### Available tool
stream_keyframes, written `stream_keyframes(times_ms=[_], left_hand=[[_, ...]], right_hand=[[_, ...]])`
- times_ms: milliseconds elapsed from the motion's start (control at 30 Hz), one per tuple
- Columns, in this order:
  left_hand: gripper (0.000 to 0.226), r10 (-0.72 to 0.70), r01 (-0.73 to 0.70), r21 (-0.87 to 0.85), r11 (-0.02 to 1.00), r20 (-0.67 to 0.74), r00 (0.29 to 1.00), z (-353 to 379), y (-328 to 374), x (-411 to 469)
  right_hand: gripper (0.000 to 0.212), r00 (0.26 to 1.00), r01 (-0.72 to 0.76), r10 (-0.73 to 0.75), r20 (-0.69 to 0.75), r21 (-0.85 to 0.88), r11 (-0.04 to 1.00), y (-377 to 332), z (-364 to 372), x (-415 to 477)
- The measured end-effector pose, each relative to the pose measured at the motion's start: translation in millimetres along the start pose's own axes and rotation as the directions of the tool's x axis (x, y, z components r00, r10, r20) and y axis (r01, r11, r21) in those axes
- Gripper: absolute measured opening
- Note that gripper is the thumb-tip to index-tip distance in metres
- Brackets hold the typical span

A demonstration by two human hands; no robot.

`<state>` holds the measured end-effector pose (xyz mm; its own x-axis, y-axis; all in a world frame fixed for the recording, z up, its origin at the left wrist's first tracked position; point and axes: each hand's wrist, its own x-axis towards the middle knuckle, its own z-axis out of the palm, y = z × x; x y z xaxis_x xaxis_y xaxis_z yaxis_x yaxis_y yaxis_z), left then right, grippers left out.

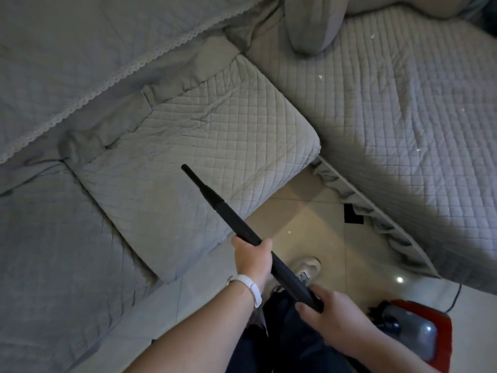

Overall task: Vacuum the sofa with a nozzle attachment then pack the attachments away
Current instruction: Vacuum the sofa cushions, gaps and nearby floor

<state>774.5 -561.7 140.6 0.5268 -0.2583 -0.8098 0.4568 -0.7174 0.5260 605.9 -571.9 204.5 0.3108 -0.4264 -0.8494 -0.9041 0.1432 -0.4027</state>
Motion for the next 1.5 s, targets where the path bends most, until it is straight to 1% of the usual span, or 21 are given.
stream_keyframes(times_ms=[133, 267, 400, 533, 667, 767, 900, 1033, 1133, 1367, 1500], left_hand=[[0.035, 0.108, -0.108, 0.045, 0.993, 0.011, 0.994, 1.6, 28.4, 12.2], [0.037, 0.157, -0.161, 0.074, 0.984, 0.051, 0.986, 25.6, 47.6, 20.7], [0.038, 0.18, -0.19, 0.101, 0.977, 0.099, 0.979, 65.2, 60.9, 19.9], [0.038, 0.189, -0.212, 0.156, 0.965, 0.149, 0.971, 114.8, 75.2, 15.1], [0.036, 0.212, -0.251, 0.217, 0.943, 0.188, 0.959, 168.3, 90.1, 6.8], [0.04, 0.223, -0.279, 0.274, 0.92, 0.218, 0.95, 204.5, 99.1, 2.8], [0.041, 0.232, -0.31, 0.291, 0.905, 0.273, 0.933, 250.3, 109.6, -1.3], [0.039, 0.24, -0.333, 0.307, 0.891, 0.304, 0.922, 281.1, 114.3, -2.0], [0.042, 0.247, -0.345, 0.323, 0.881, 0.308, 0.919, 291.4, 119.9, 0.6], [0.056, 0.241, -0.352, 0.346, 0.869, 0.326, 0.914, 300.9, 131.2, 27.9], [0.054, 0.234, -0.354, 0.361, 0.863, 0.335, 0.913, 300.9, 136.7, 42.3]], right_hand=[[0.022, 0.998, 0.035, -0.031, -0.055, 0.065, 0.997, -15.8, -6.0, 8.5], [0.023, 0.996, 0.034, -0.022, -0.091, 0.127, 0.991, -14.4, -25.2, 20.0], [0.017, 0.994, 0.004, 0.019, -0.108, 0.205, 0.979, 3.8, -52.1, 26.5], [0.014, 0.991, -0.026, 0.067, -0.111, 0.334, 0.942, 24.1, -83.1, 32.3], [0.013, 0.985, -0.037, 0.104, -0.137, 0.424, 0.905, 50.4, -116.2, 36.0], [0.015, 0.981, -0.033, 0.116, -0.157, 0.455, 0.89, 68.2, -140.3, 40.6], [0.017, 0.972, -0.033, 0.135, -0.194, 0.451, 0.892, 86.6, -168.4, 48.6], [0.021, 0.962, -0.055, 0.172, -0.214, 0.465, 0.884, 96.9, -185.6, 52.8], [0.025, 0.957, -0.055, 0.186, -0.223, 0.49, 0.87, 98.5, -193.0, 58.0], [0.02, 0.954, -0.066, 0.206, -0.215, 0.522, 0.851, 88.3, -203.1, 76.8], [0.02, 0.947, -0.091, 0.229, -0.226, 0.495, 0.864, 76.1, -208.4, 87.5]])
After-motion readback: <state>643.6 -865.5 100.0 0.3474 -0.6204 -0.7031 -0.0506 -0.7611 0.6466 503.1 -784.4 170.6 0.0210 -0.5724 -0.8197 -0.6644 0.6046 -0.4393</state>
